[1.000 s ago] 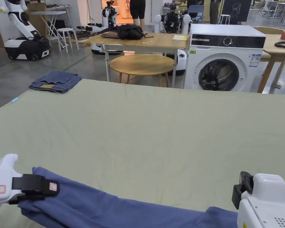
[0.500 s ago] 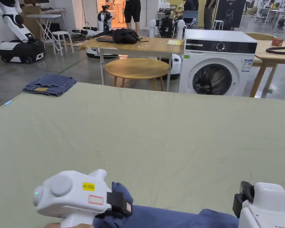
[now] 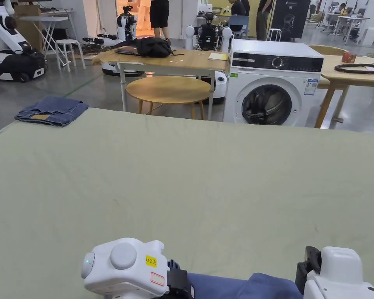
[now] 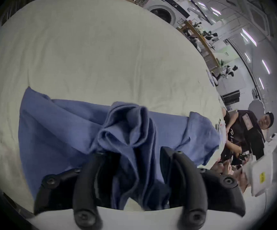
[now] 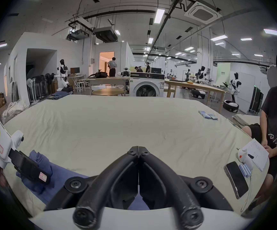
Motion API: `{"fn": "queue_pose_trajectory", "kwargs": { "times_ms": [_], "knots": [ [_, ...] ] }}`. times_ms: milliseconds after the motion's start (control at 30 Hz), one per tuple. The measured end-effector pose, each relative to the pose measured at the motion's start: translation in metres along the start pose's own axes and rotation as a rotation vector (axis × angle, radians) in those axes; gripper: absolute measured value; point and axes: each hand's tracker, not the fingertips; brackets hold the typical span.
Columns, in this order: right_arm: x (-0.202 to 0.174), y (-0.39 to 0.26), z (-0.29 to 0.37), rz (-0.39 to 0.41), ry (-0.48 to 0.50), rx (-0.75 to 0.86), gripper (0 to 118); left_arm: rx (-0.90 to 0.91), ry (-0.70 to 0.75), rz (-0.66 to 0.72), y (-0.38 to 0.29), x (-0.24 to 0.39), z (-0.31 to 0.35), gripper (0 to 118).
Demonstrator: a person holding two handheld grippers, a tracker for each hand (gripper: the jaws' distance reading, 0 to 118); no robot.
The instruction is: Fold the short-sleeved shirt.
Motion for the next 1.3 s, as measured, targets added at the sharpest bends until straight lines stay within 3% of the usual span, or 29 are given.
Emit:
{"fn": "queue_pose_trajectory", "kwargs": {
  "times_ms": [200,333,467,533,800,933,1000,1100,1300],
  "knots": [
    [0.002,0.000,0.003,0.002,-0.001,0.004,0,0.059,-0.165,0.006,0.000,-0.001,0.048,49],
    [0.004,-0.002,0.002,-0.006,-0.001,-0.004,0,0.154,-0.229,0.013,0.002,-0.011,0.072,20],
    [0.004,-0.005,0.002,-0.017,0.003,-0.012,0,0.138,-0.074,-0.026,0.005,-0.016,0.054,13],
    [0.004,-0.006,0.002,-0.019,0.004,-0.016,0,0.079,-0.065,-0.024,0.003,-0.019,0.036,10],
    [0.004,-0.011,0.002,-0.020,0.007,-0.028,0,-0.090,-0.244,-0.001,-0.026,-0.023,-0.028,9],
    [0.005,-0.014,0.002,-0.016,0.006,-0.035,0,-0.043,-0.246,-0.012,-0.034,-0.032,-0.042,9],
    [0.006,-0.015,0.001,-0.022,0.007,-0.038,0,-0.011,-0.330,0.061,-0.033,-0.039,-0.042,9],
    [0.006,-0.016,-0.001,-0.034,0.008,-0.044,0,0.021,-0.423,0.048,-0.036,-0.041,-0.048,9],
    [0.008,-0.013,0.001,-0.036,0.003,-0.037,0,0.012,-0.424,0.017,-0.037,-0.034,-0.053,9]
  ]
}}
